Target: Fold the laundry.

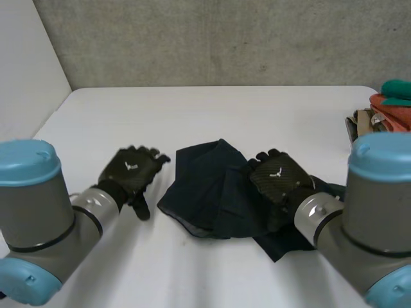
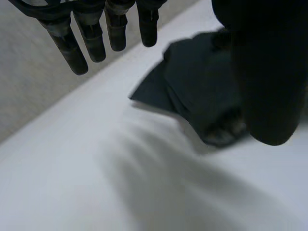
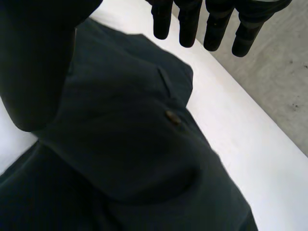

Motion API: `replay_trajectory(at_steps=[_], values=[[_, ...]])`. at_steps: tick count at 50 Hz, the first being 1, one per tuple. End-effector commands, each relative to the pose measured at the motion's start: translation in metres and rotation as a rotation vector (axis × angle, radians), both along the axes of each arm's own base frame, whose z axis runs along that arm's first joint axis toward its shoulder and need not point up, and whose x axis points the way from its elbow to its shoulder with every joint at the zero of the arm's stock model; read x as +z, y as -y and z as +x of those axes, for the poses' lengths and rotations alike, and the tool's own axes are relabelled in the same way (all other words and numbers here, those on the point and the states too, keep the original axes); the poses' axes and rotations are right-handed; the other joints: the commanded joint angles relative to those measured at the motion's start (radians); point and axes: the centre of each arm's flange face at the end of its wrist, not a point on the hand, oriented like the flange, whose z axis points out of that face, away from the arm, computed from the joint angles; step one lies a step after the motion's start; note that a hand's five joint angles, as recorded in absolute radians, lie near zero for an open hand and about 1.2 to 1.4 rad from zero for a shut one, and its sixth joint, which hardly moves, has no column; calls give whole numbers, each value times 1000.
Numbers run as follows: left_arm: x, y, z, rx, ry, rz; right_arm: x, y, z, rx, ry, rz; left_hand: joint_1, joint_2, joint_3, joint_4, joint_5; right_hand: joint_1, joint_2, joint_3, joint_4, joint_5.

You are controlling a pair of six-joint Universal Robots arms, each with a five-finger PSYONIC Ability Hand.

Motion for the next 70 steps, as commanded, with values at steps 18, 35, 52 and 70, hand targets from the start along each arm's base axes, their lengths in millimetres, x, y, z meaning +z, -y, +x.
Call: replay_trajectory(at_steps=[18, 35, 52, 70], values=[[-42, -6, -60, -159, 63, -115, -34, 0, -25, -144, -124, -68, 1193, 1191, 1184, 1192, 1170, 485, 505, 508, 507, 502], [40, -35, -78, -23, -13, -307, 22, 129, 41, -9, 57, -649, 1196, 1193, 1187, 1194, 1172, 1162, 1181, 1185, 1184, 1179], [25, -89, -122, -69, -63, -294, -4, 149, 80, 271, 486, -522, 631, 628, 622, 630, 608, 814, 834, 837, 836, 831], [91, -77, -81, 4, -176, -375, 36, 135, -19, -164, 7, -283, 19, 16, 10, 17, -5, -60, -40, -37, -38, -43]])
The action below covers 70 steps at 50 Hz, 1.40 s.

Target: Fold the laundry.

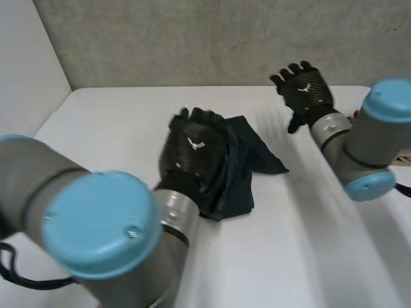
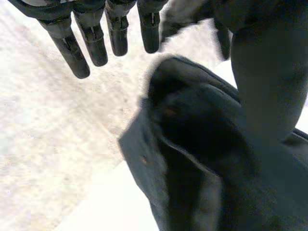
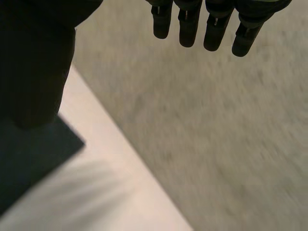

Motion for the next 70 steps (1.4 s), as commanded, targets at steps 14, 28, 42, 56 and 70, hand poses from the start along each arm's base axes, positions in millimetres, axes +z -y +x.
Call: replay_trajectory(at_steps=[14, 28, 42, 56, 70], values=[[41, 58, 68, 118, -95, -14, 29, -164, -1, 203, -214, 72, -51, -38, -34, -29, -24, -55, -37, -35, -36, -43], [-4, 113, 121, 163, -62, 128, -39, -243, 16, 445, -512, 13, -27, -14, -10, -6, 0, -1, 17, 19, 18, 11], [-26, 118, 129, 192, -102, 223, -91, -221, 54, 445, -578, -160, -19, -5, -2, 3, 8, 298, 316, 318, 318, 310], [-27, 118, 130, 194, -105, 219, -59, -196, 72, 386, -497, -287, -33, -20, -16, -11, -6, 1167, 1184, 1187, 1186, 1179], [-55, 117, 116, 157, -74, 280, 114, -182, 55, 303, 143, -92, -60, -47, -43, -38, -33, 1167, 1184, 1187, 1186, 1179]])
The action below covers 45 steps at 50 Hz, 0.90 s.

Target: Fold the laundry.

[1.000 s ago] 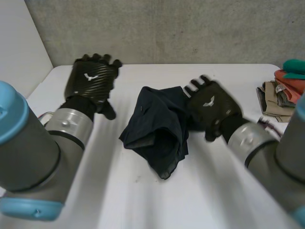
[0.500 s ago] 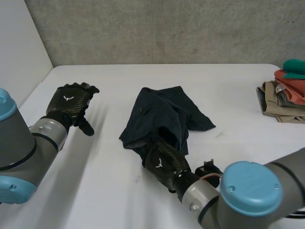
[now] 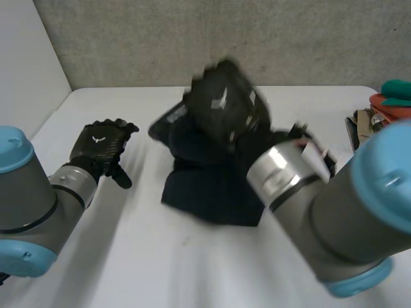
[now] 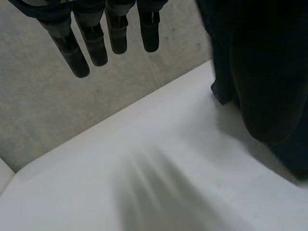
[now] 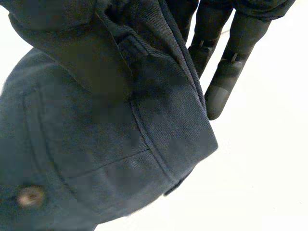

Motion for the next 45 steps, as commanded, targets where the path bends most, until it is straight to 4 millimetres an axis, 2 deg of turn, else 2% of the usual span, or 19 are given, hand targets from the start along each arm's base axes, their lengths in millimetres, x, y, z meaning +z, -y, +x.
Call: replay_trajectory(at_steps=[1, 5, 12, 16, 17, 20, 21, 22, 25, 28, 29, 30, 32, 33, 36, 37, 41, 43, 45], values=[[-20, -5, -10, -35, 18, 52, 47, 12, -16, -4, 188, 236, -48, -27, -44, -29, -27, 306, 220, 210, 198, 218], [-32, -17, -25, -82, 13, 101, 47, 15, -17, -11, 208, 253, -48, -27, -44, -29, -28, 306, 220, 210, 198, 218], [-41, -43, -51, -188, -74, 206, 45, 17, -21, -71, 220, 267, -16, 5, -12, 3, 5, 306, 220, 210, 198, 218], [-45, -41, -54, -174, -72, 234, 40, 16, -22, -83, 215, 279, 16, 37, 20, 35, 37, 306, 220, 210, 198, 218], [-48, -39, -54, -167, -67, 242, 40, 16, -23, -87, 212, 279, 89, 110, 93, 108, 110, 306, 220, 210, 198, 218], [-55, -35, -56, -148, -54, 254, 42, 16, -25, -93, 222, 275, 804, 825, 808, 823, 824, 306, 220, 210, 198, 218], [-57, -35, -56, -142, -51, 257, 49, 16, -28, -98, 237, 258, 1050, 1072, 1054, 1069, 1071, 306, 220, 210, 198, 218], [-56, -32, -55, -126, -45, 256, 53, 16, -29, -101, 244, 251, 1142, 1164, 1146, 1162, 1163, 306, 220, 210, 198, 218], [-49, -29, -52, -100, -41, 240, 64, 21, -37, -127, 270, 221, 1143, 1165, 1147, 1162, 1164, 306, 220, 210, 198, 218], [-11, -28, -48, -71, -91, 146, 77, 32, -51, -176, 292, 186, 1143, 1165, 1147, 1162, 1164, 306, 220, 210, 198, 218], [5, -27, -44, -59, -109, 105, 81, 34, -55, -188, 296, 176, 1143, 1165, 1147, 1162, 1164, 306, 220, 210, 198, 218], [36, -25, -34, -33, -135, 18, 86, 36, -59, -199, 301, 163, 1143, 1165, 1147, 1162, 1164, 306, 220, 210, 198, 218], [63, -26, -27, -20, -162, -57, 99, 38, -70, -233, 307, 134, 1143, 1165, 1147, 1162, 1164, 306, 220, 210, 198, 218], [93, -31, -21, -19, -189, -142, 104, 38, -74, -245, 306, 126, 1143, 1165, 1147, 1162, 1164, 306, 220, 210, 198, 218], [131, -43, -16, -31, -210, -253, 125, 38, -90, -286, 309, 110, 1143, 1165, 1147, 1162, 1164, 306, 220, 210, 198, 218], [159, -55, -11, -35, -216, -334, 131, 36, -94, -296, 308, 110, 1143, 1165, 1147, 1162, 1164, 306, 220, 210, 198, 218], [205, -79, 3, -27, -202, -457, 156, 29, -111, -330, 305, 105, 1143, 1165, 1147, 1162, 1164, 306, 220, 210, 198, 218], [211, -81, 4, -24, -190, -469, 167, 28, -119, -354, 301, 101, 1143, 1165, 1147, 1162, 1164, 306, 220, 210, 198, 218], [217, -82, 5, -22, -168, -477, 167, 31, -123, -376, 285, 112, 1143, 1165, 1147, 1162, 1164, 306, 220, 210, 198, 218]])
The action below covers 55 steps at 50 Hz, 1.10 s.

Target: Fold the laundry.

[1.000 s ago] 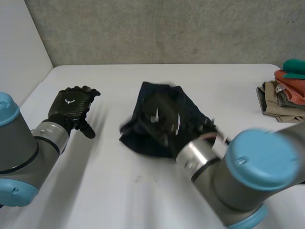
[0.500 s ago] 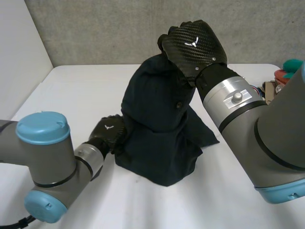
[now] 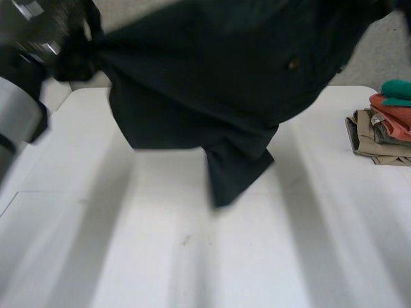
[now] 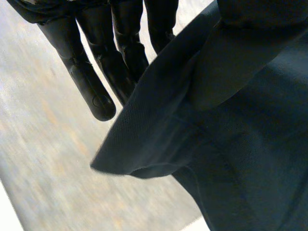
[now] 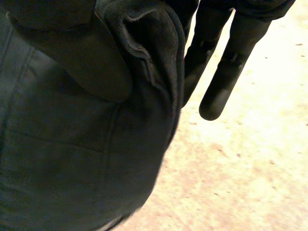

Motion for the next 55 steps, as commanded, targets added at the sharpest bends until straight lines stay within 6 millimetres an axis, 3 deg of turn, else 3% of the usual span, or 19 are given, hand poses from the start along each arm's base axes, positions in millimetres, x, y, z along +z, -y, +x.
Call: replay_trajectory(at_steps=[1, 5, 6, 14, 15, 18, 22, 24, 26, 27, 30, 35, 39, 43, 45, 48, 49, 51, 55], values=[[40, -20, 10, 23, 48, -96, 21, 1, -23, -70, -37, 32, 231, 201, 202, 199, 248, 306, 220, 208, 196, 217], [30, -13, 5, 31, 115, -67, -4, 23, -24, -107, -133, 134, 231, 201, 202, 199, 248, 306, 220, 208, 196, 217], [24, -9, 3, 31, 133, -54, -20, 33, -20, -107, -180, 189, 231, 201, 202, 199, 248, 306, 220, 208, 196, 217], [-42, 51, -29, 36, 323, 86, -86, 77, -5, -106, -293, 358, 231, 201, 202, 199, 248, 306, 220, 208, 196, 217], [-53, 65, -37, 37, 350, 95, -91, 83, -3, -107, -294, 360, 231, 201, 202, 199, 248, 306, 220, 208, 196, 217], [-60, 88, -47, 53, 361, 81, -102, 108, 6, -108, -254, 322, 231, 201, 202, 199, 248, 306, 220, 208, 196, 217], [-31, 121, -64, 117, 284, -82, -93, 138, 17, -113, -119, 161, 231, 201, 202, 199, 248, 306, 220, 208, 196, 217], [0, 134, -71, 158, 211, -227, -81, 149, 21, -116, -50, 63, 231, 201, 202, 199, 248, 306, 220, 208, 196, 217], [26, 140, -72, 187, 148, -339, -58, 160, 23, -136, 50, -102, 231, 201, 202, 199, 248, 306, 220, 208, 196, 217], [54, 140, -72, 218, 81, -451, -50, 163, 23, -142, 85, -165, 231, 201, 202, 199, 248, 306, 220, 208, 196, 217], [85, 132, -73, 240, -7, -576, -26, 166, 24, -147, 179, -332, 231, 201, 202, 199, 248, 306, 220, 208, 196, 217], [88, 126, -73, 251, -35, -585, -21, 166, 26, -129, 211, -382, 231, 201, 202, 199, 248, 306, 220, 208, 196, 217], [51, 121, -78, 235, 34, -454, -42, 167, 26, -121, 193, -297, 231, 201, 202, 199, 248, 306, 220, 208, 196, 217], [4, 113, -72, 207, 125, -320, -80, 166, 26, -113, 135, -168, 231, 201, 202, 199, 248, 306, 220, 208, 196, 217], [-32, 107, -71, 182, 182, -239, -109, 165, 25, -98, 87, -80, 231, 201, 202, 199, 248, 306, 220, 208, 196, 217], [-67, 102, -69, 164, 230, -172, -148, 161, 24, -78, 29, 35, 231, 201, 202, 199, 248, 306, 220, 208, 196, 217], [-89, 97, -69, 150, 259, -134, -160, 160, 24, -76, 14, 70, 231, 201, 202, 199, 248, 306, 220, 208, 196, 217], [-111, 92, -67, 140, 290, -93, -195, 159, 23, -72, -31, 173, 231, 201, 202, 199, 248, 306, 220, 208, 196, 217], [-158, 74, -64, 107, 366, 7, -242, 149, 19, -76, -101, 323, 231, 201, 202, 199, 248, 306, 220, 208, 196, 217]])
